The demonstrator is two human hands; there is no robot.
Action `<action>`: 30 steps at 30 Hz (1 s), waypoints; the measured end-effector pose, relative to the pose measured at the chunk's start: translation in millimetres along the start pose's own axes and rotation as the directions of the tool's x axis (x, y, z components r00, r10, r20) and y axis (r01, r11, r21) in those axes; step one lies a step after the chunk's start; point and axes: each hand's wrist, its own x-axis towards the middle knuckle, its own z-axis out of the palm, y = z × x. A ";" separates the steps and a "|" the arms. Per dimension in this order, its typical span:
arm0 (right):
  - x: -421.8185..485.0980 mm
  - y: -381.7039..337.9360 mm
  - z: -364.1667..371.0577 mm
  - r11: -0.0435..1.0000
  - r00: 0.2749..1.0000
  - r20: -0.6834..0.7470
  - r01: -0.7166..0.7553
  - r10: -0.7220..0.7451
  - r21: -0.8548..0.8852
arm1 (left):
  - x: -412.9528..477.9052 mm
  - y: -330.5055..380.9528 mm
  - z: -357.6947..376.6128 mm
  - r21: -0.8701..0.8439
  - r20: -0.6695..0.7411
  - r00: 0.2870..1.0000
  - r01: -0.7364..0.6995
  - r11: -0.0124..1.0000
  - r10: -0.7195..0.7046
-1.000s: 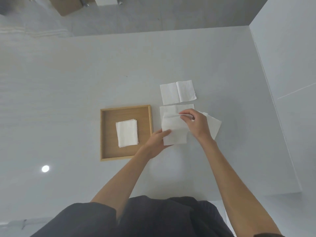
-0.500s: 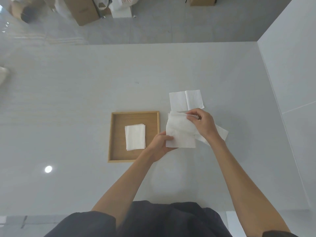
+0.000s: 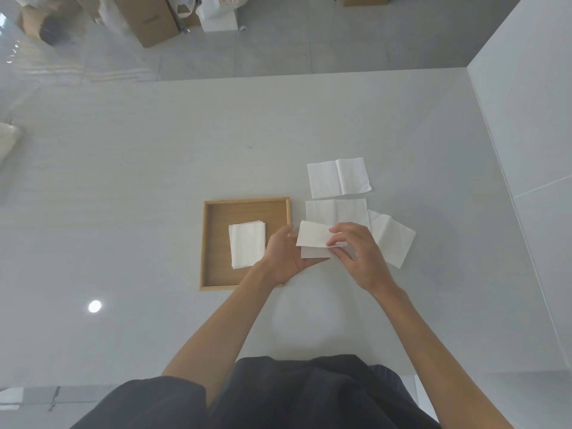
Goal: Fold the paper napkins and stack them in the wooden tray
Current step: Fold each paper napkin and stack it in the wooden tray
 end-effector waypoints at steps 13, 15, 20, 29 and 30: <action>-2.5 11.5 -0.6 0.990 0.971 0.195 -0.127 0.138 -0.065 | -1.5 0.4 -4.2 0.240 -0.061 0.995 -0.058 0.969 0.074; -2.9 8.8 -4.4 0.961 0.939 0.220 -0.274 0.264 0.017 | -1.2 -0.1 -3.3 0.249 -0.079 0.993 -0.069 0.966 0.091; -1.8 -6.1 -8.1 0.388 0.667 0.355 -0.700 0.655 0.599 | -6.5 3.7 2.9 0.257 -0.053 0.991 -0.109 0.960 0.127; 19.3 -21.1 12.3 0.310 0.670 0.326 -0.647 0.667 0.696 | -43.9 7.7 -1.3 0.121 -0.112 0.972 -0.195 0.973 0.208; 26.9 -23.8 11.2 0.399 0.708 0.322 -0.649 0.629 0.648 | -49.9 9.7 -4.4 0.103 -0.125 0.972 -0.185 0.977 0.197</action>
